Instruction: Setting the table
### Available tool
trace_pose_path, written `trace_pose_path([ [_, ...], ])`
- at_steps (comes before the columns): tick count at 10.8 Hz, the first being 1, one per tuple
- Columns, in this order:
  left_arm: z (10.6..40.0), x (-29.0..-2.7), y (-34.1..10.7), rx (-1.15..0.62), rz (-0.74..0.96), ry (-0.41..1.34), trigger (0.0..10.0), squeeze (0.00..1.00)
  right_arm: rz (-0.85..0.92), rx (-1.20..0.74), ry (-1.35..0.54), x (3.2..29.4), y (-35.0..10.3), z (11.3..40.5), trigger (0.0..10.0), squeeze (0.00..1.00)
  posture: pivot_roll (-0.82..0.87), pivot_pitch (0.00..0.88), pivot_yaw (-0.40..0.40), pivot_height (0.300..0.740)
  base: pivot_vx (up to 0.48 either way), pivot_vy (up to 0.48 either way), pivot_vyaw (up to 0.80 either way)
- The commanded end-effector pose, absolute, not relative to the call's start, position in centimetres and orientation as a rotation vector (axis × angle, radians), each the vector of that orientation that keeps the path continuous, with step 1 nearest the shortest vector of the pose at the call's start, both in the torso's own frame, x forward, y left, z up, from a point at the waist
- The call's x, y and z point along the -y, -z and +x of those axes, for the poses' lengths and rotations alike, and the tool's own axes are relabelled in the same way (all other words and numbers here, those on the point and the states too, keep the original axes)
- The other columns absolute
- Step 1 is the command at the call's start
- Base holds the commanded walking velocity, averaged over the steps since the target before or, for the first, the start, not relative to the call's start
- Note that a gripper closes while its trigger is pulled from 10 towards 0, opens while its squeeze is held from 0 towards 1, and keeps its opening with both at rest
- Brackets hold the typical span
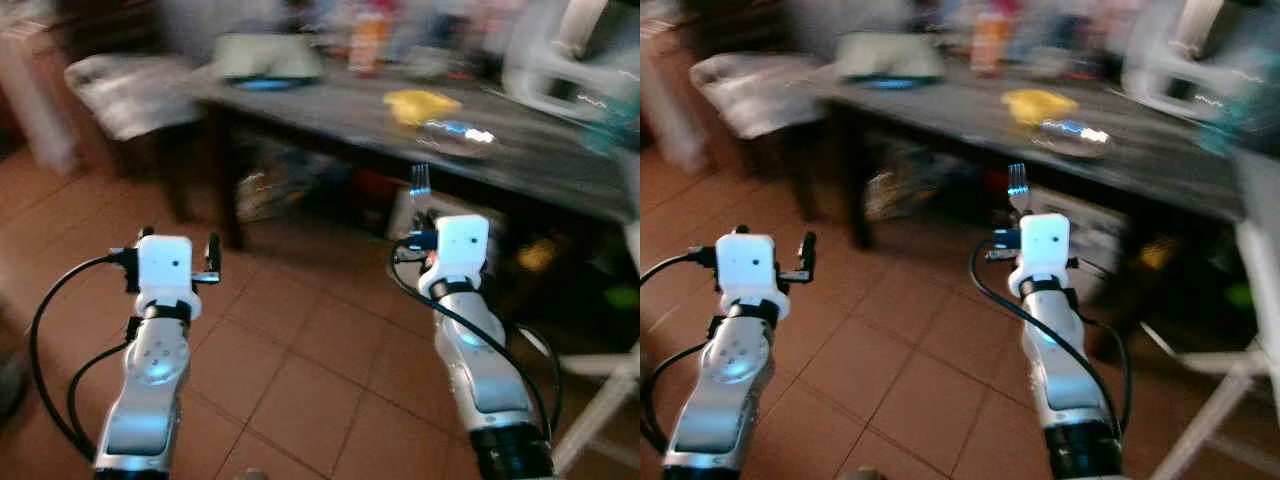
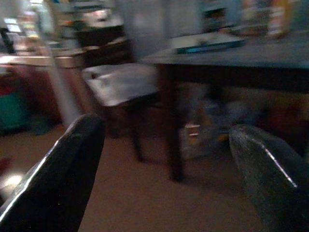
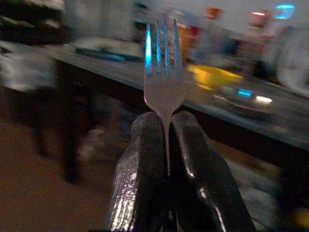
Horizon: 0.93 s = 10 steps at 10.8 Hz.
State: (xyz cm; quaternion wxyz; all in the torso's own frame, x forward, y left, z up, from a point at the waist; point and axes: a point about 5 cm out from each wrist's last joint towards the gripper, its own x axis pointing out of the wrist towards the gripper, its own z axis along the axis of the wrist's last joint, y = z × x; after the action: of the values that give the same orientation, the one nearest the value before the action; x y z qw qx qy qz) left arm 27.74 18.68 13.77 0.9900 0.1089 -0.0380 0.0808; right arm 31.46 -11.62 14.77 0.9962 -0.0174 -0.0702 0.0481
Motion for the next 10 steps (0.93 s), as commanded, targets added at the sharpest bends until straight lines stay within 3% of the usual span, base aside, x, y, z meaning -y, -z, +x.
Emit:
trace_pose_path([
  [1,27.8,-18.2,-14.0,0.091,0.219,-0.145,10.0,0.00,-0.040,0.145,-0.080,12.2,-14.8,31.4,10.0,0.00,0.20,0.000,-0.065,0.740,0.000,0.000,0.00],
  [5,27.4,-17.8,-13.2,0.094,0.258,-0.058,10.0,0.00,-0.059,0.140,-0.018,14.1,-14.5,30.6,10.0,0.00,0.18,0.000,-0.058,0.740,0.000,0.000,0.00],
  [7,28.2,-17.7,-13.7,0.102,0.290,-0.005,10.0,0.00,-0.039,0.127,0.069,15.2,-13.5,30.1,10.0,0.00,0.18,0.000,0.032,0.740,0.000,0.000,0.00],
  [10,28.9,-17.6,-14.5,0.121,0.337,0.088,10.0,0.00,0.006,0.115,0.119,14.3,-12.6,29.6,10.0,0.00,0.19,0.000,0.097,0.740,0.000,0.000,0.00],
])
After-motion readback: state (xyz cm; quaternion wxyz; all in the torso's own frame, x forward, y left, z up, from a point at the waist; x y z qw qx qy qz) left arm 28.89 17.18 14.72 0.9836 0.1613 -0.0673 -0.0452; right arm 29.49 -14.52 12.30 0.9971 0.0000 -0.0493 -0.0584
